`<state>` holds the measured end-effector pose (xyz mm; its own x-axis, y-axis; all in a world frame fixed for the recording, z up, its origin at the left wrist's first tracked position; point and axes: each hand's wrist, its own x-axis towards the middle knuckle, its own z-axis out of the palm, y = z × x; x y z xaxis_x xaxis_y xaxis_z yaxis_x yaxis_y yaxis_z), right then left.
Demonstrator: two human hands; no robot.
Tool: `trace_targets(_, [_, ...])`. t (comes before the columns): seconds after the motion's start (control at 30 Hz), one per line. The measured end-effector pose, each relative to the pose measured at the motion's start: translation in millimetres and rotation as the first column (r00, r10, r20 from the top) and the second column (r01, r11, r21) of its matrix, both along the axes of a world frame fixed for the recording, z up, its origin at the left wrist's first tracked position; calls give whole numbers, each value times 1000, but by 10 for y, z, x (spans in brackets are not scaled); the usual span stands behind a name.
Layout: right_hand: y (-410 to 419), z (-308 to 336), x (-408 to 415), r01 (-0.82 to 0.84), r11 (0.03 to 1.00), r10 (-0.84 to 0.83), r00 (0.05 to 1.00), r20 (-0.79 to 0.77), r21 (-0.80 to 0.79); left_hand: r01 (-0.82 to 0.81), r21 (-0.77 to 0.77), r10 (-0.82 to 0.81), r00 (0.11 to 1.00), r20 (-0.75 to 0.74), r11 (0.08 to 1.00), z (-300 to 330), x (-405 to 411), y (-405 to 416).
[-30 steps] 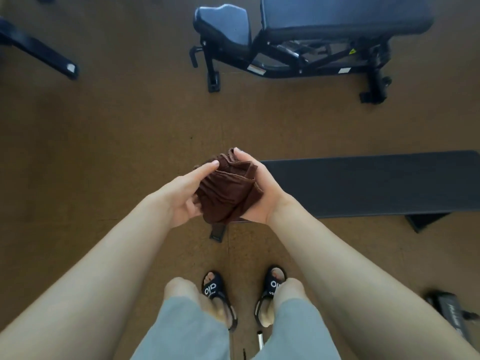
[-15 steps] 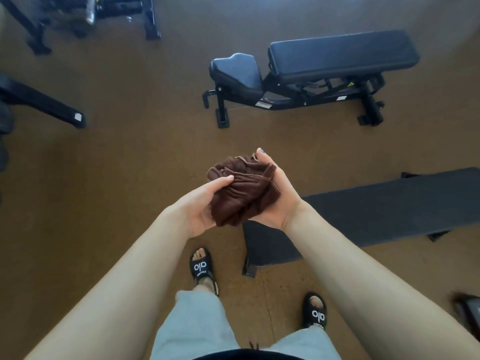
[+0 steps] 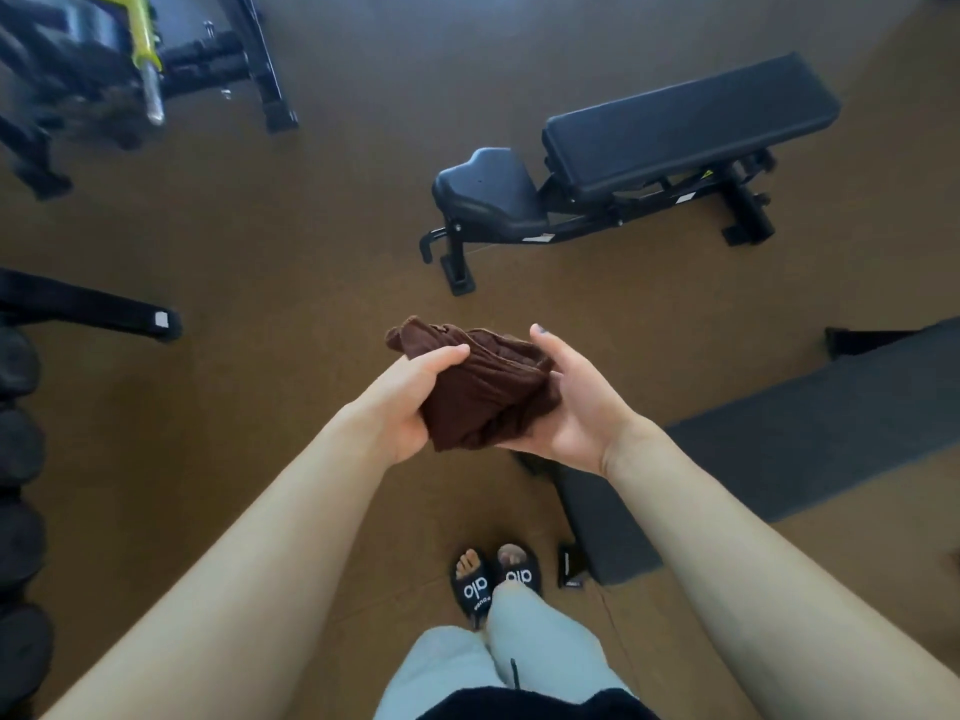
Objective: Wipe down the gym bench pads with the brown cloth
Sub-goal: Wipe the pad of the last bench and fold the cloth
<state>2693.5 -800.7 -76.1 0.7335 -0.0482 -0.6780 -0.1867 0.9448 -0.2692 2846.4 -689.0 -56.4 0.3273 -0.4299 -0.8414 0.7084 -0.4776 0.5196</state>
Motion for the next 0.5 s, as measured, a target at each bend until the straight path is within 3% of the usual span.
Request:
trace_targets(0.2, [-295, -164, 689, 49, 967, -79, 991, -110, -252, 59, 64, -64, 994, 84, 996, -121, 671, -589])
trace_targets(0.33, [-549, -421, 1251, 154, 980, -176, 965, -193, -123, 29, 127, -30, 1000, 7, 991, -285, 1241, -953])
trace_targets(0.5, [-972, -608, 1829, 139, 987, -157, 952, -265, -82, 31, 225, -42, 998, 43, 974, -493, 1786, -1501])
